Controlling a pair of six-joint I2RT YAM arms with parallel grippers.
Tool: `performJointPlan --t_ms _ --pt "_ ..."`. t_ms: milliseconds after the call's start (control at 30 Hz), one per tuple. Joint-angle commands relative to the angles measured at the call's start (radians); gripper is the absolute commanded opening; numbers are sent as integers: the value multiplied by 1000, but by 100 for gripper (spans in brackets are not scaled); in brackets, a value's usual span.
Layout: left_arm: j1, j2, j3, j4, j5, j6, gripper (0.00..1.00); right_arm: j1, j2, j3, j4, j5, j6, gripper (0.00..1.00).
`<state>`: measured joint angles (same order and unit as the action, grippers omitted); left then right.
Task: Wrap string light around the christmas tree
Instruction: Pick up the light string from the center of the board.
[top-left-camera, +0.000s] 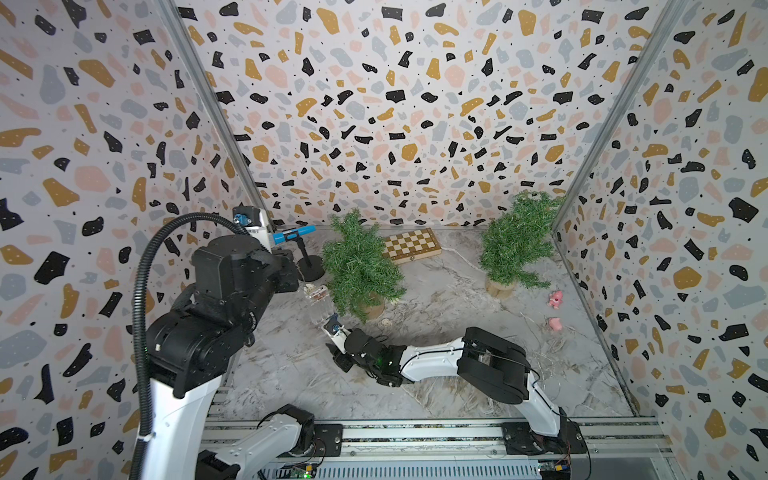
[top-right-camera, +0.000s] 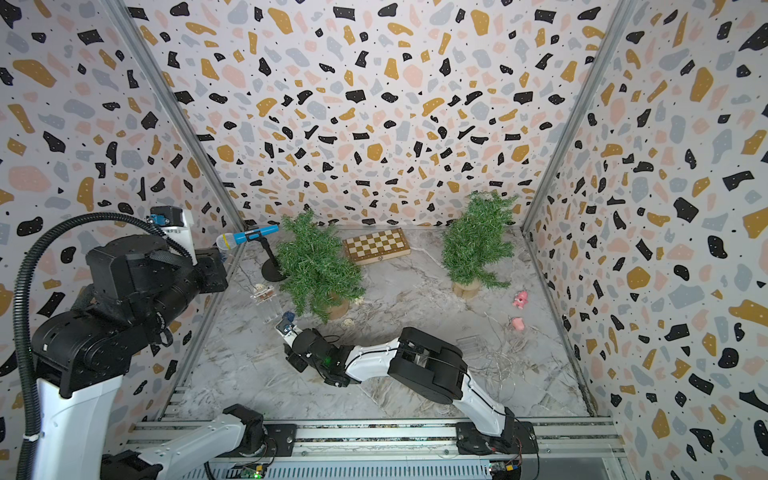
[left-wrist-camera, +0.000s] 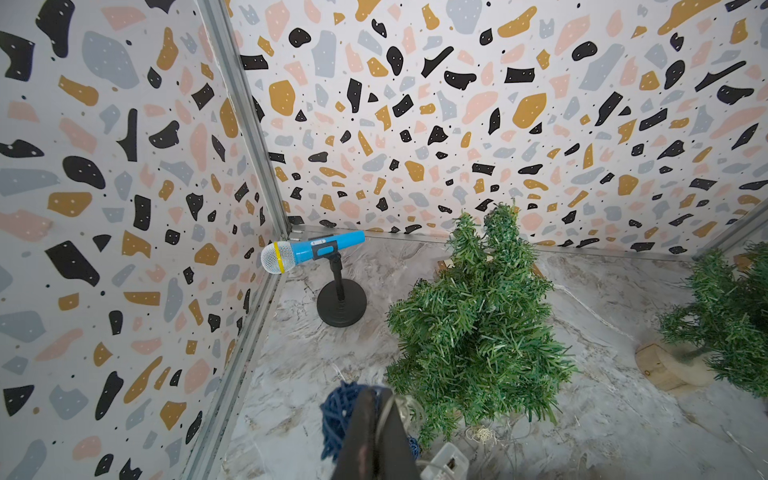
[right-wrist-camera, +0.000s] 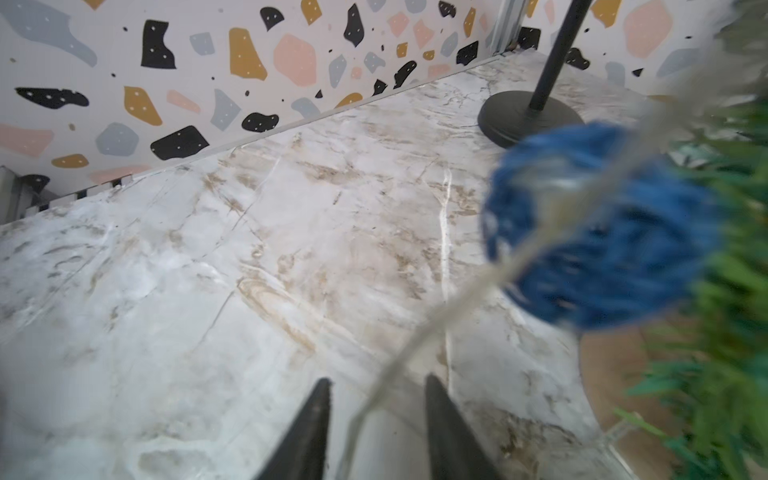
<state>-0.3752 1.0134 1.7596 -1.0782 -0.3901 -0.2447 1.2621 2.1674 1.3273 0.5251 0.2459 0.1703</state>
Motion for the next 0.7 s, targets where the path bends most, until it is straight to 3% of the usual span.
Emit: performJointPlan --t_ms 0,67,267,467,567,667 --pt "5 -15 -51 50 -6 23 0 -28 -142 -94 7 52 23 7" --pt "5 -25 -91 62 -9 24 0 -29 -216 -178 14 60 30 0" --pt "23 -74 -201 80 -83 15 0 -35 -461 -405 -20 124 101 0" --pt "69 -126 -278 36 -72 -41 0 -39 -726 -541 -135 201 43 0" --pt "72 -176 -363 27 -44 -87 0 -47 -855 -559 -200 243 -3 0" --pt "72 -224 -470 44 56 -149 0 -84 -960 -560 -261 263 -26 0"
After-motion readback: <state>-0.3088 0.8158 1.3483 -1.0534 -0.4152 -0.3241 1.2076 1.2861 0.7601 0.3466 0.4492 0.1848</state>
